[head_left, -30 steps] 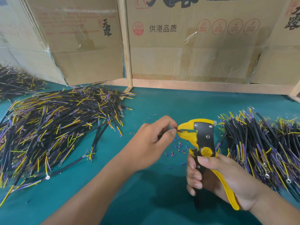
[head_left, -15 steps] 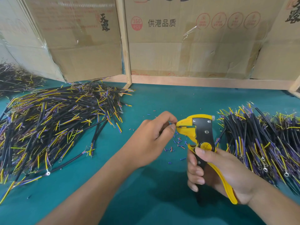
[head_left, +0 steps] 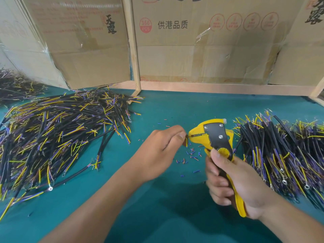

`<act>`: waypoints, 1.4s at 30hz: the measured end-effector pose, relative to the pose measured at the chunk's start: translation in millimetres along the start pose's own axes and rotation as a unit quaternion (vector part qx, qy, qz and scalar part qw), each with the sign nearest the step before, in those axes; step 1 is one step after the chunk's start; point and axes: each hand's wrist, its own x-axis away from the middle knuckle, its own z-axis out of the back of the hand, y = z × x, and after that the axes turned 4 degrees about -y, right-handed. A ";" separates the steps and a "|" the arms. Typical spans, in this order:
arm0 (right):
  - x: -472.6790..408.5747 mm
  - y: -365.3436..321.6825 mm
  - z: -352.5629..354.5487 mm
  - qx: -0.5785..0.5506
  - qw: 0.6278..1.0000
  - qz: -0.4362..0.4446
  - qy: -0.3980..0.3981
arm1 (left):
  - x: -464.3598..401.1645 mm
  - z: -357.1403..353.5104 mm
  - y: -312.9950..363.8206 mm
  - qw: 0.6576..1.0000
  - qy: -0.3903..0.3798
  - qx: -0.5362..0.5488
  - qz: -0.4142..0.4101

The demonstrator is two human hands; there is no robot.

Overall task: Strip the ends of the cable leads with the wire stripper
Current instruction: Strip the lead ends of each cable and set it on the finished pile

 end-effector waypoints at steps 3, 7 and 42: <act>2.5 -2.1 1.8 0.015 1.000 0.005 -0.006 | -0.3 5.8 -3.3 0.999 -0.018 -0.035 -0.017; 5.1 -3.8 0.1 0.019 0.999 0.004 -0.031 | -0.7 21.0 -5.8 0.995 -0.044 -0.063 -0.061; -6.2 3.2 14.2 -0.076 0.996 0.035 -0.025 | 1.8 23.0 -17.4 0.997 0.027 -0.066 -0.004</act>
